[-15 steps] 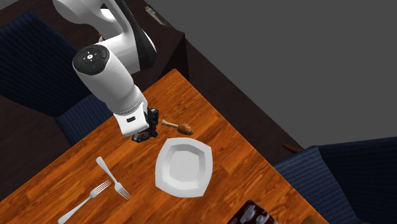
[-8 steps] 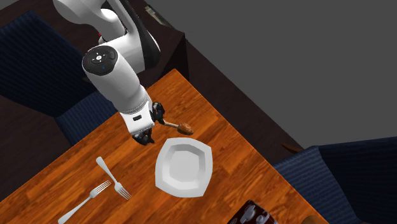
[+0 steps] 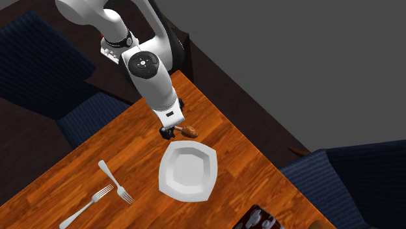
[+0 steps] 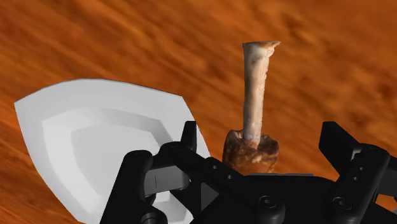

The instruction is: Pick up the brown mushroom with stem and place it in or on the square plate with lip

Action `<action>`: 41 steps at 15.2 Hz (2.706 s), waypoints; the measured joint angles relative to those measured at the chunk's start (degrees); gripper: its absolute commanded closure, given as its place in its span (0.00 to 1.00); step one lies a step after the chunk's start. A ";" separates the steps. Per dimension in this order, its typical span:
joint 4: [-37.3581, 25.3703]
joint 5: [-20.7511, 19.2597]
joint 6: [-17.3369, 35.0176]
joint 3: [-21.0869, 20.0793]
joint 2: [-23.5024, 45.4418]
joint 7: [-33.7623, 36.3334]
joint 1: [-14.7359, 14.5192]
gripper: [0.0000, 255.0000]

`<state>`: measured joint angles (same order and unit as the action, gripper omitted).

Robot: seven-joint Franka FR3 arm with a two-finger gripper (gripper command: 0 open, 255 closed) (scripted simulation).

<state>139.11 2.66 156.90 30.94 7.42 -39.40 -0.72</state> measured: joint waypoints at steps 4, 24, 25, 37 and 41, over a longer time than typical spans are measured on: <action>-0.34 4.35 2.74 -1.90 3.70 -3.12 1.33 0.00; -0.98 6.61 3.89 -3.18 5.69 -4.69 2.30 1.00; -0.97 5.95 3.37 -2.75 5.10 -4.28 2.02 1.00; -1.71 -4.27 -5.34 1.30 -4.08 2.78 -0.85 1.00; -2.66 -6.64 -8.50 1.58 -6.64 4.33 -1.01 1.00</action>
<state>136.45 -3.98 148.40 32.52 0.77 -35.07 -1.73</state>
